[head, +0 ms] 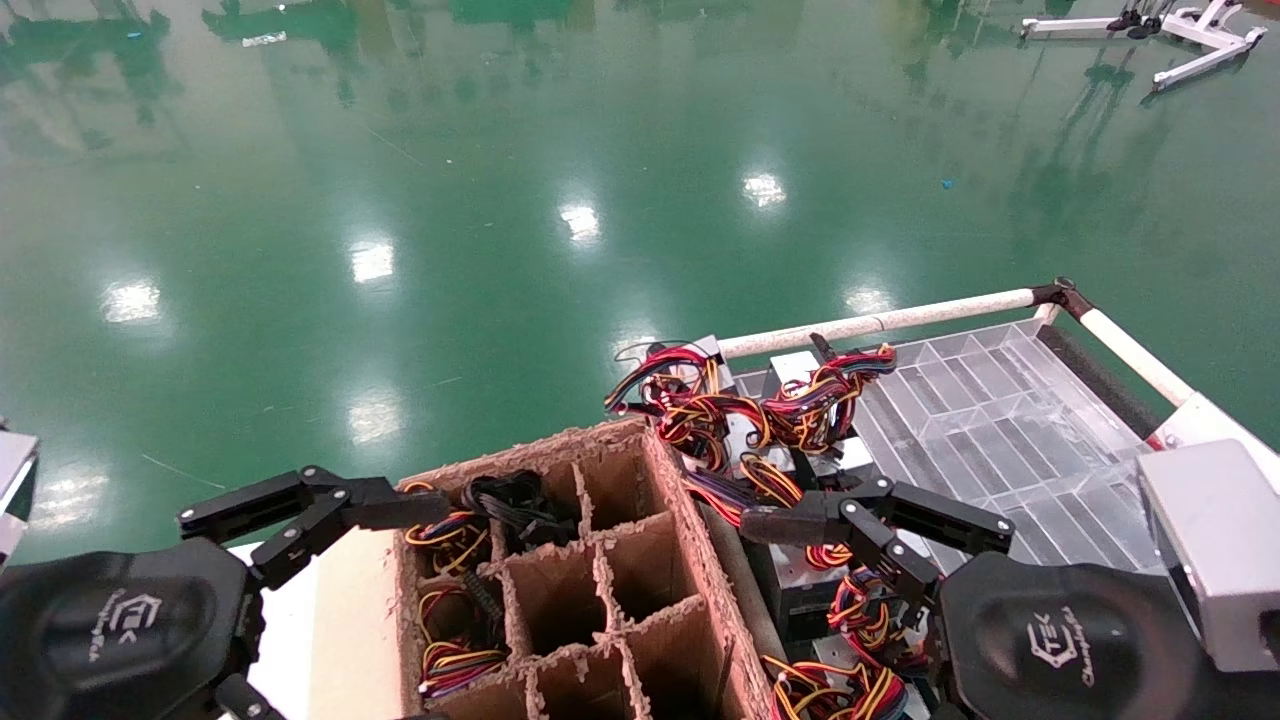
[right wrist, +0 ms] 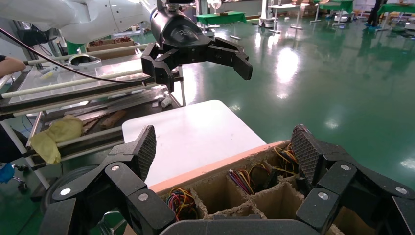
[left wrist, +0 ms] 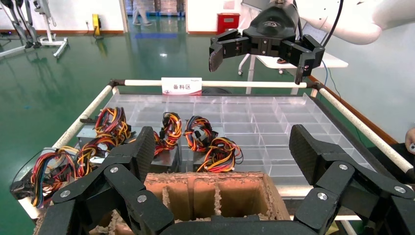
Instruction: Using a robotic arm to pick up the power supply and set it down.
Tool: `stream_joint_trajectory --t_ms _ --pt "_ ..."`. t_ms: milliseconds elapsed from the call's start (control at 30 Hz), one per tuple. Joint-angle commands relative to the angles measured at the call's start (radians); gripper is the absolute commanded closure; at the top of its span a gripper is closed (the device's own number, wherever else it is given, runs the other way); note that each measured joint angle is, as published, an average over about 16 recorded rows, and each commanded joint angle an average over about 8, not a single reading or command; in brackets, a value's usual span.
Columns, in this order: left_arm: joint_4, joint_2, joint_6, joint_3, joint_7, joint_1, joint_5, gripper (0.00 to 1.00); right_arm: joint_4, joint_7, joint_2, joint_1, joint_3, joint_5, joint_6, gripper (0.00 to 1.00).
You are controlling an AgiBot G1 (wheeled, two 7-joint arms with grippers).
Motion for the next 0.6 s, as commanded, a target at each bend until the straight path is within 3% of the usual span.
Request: stream_joint_trajectory --t_ms 33,433,467,600 --pt "0.000 0.000 0.000 0.000 0.000 0.000 0.000 0.00 0.000 0.000 0.000 0.000 0.000 0.000 0.000 0.00" --pt "0.000 0.000 0.000 0.000 0.000 0.000 0.000 0.00 0.000 0.000 0.000 0.000 0.000 0.000 0.000 0.00" --pt "0.000 0.000 0.000 0.000 0.000 0.000 0.000 0.07 0.000 0.000 0.000 0.000 0.000 0.000 0.000 0.00" --pt "0.000 0.000 0.000 0.000 0.000 0.000 0.000 0.57 0.000 0.000 0.000 0.000 0.000 0.000 0.000 0.00"
